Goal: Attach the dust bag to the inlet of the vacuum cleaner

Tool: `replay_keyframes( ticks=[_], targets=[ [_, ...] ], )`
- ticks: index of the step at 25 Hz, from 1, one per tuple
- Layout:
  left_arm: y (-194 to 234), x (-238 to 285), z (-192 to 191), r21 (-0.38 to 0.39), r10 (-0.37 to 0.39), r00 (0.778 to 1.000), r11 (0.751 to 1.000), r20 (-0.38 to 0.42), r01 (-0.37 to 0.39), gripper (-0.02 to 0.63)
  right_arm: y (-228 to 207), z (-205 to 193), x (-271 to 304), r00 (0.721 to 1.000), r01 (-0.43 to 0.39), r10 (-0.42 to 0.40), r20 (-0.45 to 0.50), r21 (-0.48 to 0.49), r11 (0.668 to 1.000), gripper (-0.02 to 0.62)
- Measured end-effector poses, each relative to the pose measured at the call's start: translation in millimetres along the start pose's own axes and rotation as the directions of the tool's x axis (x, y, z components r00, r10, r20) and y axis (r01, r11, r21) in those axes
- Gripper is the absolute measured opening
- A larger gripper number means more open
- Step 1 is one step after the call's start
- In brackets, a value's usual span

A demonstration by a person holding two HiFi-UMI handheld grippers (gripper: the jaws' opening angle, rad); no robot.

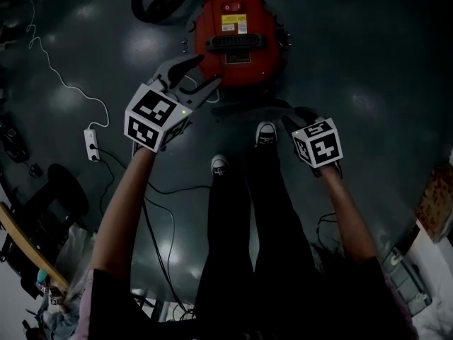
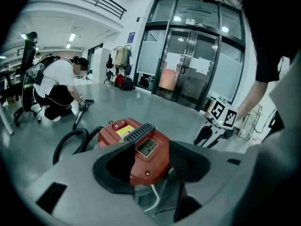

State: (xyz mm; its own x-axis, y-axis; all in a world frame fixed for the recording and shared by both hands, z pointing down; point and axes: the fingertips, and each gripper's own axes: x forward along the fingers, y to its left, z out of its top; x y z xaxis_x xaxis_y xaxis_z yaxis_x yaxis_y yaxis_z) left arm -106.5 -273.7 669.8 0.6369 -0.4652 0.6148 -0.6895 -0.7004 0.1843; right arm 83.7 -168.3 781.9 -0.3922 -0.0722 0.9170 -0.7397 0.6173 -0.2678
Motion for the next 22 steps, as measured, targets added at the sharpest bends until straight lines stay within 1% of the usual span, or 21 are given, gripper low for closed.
replay_keyframes(
  ticks=[2, 5, 7, 10, 12, 16, 19, 22],
  targets=[
    [-16, -17, -9, -0.036, -0.007, 1.000, 0.999, 0.008, 0.008, 0.227, 3, 3, -12, 1.000, 0.016, -0.016, 0.015, -0.025, 1.000, 0.173],
    [-41, -47, -19, -0.105, -0.015, 1.000, 0.994, 0.020, 0.017, 0.227, 17, 13, -35, 0.997, -0.001, 0.002, 0.071, -0.027, 1.000, 0.172],
    [-57, -66, -25, -0.136, -0.025, 1.000, 0.990, 0.014, 0.026, 0.227, 29, 21, -52, 0.993, -0.032, 0.031, 0.118, 0.004, 0.999, 0.172],
    [-82, -91, -28, -0.171, -0.027, 1.000, 0.985, 0.012, 0.029, 0.225, 50, 34, -79, 0.978, -0.085, 0.068, 0.199, 0.075, 0.994, 0.170],
    [-98, -108, -22, -0.208, -0.020, 0.999, 0.978, 0.029, 0.026, 0.221, 65, 43, -98, 0.965, -0.109, 0.077, 0.251, 0.118, 0.987, 0.170],
    [-135, -142, 3, -0.292, -0.008, 0.998, 0.956, 0.066, 0.027, 0.176, 100, 57, -138, 0.933, -0.175, 0.098, 0.346, 0.199, 0.964, 0.164],
    [-164, -171, 19, -0.310, -0.013, 0.996, 0.950, 0.093, 0.042, 0.150, 130, 62, -171, 0.909, -0.231, 0.109, 0.403, 0.268, 0.935, 0.155],
    [-193, -206, 36, -0.324, -0.030, 0.993, 0.944, 0.112, 0.065, 0.108, 157, 61, -209, 0.891, -0.239, 0.081, 0.446, 0.310, 0.920, 0.144]
  ],
)
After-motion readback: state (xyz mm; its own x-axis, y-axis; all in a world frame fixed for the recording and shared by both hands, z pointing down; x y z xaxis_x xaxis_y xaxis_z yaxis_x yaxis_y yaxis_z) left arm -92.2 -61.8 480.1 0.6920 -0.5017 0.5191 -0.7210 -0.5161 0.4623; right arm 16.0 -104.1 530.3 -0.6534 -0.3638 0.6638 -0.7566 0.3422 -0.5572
